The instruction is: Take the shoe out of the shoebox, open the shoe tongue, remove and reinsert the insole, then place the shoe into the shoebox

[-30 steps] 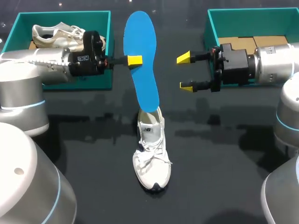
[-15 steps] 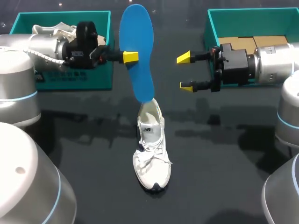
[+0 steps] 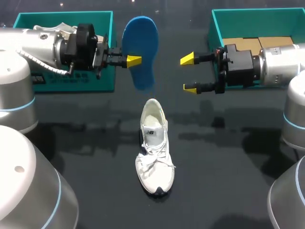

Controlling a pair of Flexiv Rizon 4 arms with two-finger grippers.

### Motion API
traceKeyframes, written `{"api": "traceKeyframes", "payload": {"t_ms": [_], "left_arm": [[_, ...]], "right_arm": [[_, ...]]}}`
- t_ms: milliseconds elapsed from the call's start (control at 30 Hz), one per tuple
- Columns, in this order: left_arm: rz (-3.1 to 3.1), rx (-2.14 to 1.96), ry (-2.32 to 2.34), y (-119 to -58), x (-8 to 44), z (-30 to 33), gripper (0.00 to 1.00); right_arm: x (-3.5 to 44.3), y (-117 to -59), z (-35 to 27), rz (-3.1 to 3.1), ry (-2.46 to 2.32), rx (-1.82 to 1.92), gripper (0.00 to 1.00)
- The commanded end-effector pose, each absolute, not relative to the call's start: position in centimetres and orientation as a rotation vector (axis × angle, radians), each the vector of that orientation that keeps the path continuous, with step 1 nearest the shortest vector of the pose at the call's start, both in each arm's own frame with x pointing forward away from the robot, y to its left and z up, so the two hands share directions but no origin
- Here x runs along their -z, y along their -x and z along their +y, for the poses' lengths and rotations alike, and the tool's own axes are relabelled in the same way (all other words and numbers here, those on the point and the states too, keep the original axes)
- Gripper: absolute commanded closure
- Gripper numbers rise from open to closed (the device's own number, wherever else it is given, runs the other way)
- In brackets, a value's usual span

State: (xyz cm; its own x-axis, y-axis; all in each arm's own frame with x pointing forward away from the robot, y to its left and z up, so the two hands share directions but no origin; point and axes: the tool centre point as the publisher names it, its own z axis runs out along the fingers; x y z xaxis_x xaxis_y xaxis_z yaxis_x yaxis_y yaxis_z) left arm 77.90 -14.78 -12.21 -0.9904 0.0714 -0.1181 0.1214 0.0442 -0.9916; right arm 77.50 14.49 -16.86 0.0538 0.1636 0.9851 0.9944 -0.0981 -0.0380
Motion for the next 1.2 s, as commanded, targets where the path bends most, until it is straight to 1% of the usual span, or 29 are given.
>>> {"api": "traceKeyframes", "payload": {"t_ms": [33,200,267,633,933,1200], "left_arm": [[1.882,1.71,-0.614,-76.8,11.9,-14.6,1.0],[1.731,1.516,-0.76,-76.5,12.7,-14.9,1.0],[1.72,1.507,-0.837,-76.7,13.3,-15.2,1.0],[1.775,1.549,-0.825,-77.0,13.6,-15.4,1.0],[1.573,1.34,-0.902,-77.6,16.4,-14.8,1.0],[1.456,1.181,-0.977,-78.3,16.6,-15.2,1.0]], "right_arm": [[16.9,-77.4,14.7,-1.25,1.428,1.16,0.0],[16.9,-77.4,14.7,-1.25,1.428,1.16,0.0],[16.9,-77.4,14.7,-1.25,1.428,1.16,0.0],[16.9,-77.4,14.7,-1.25,1.428,1.16,0.0],[16.9,-77.4,14.7,-1.25,1.428,1.16,0.0],[16.4,-77.3,15.0,-1.297,1.42,1.159,0.0]]}}
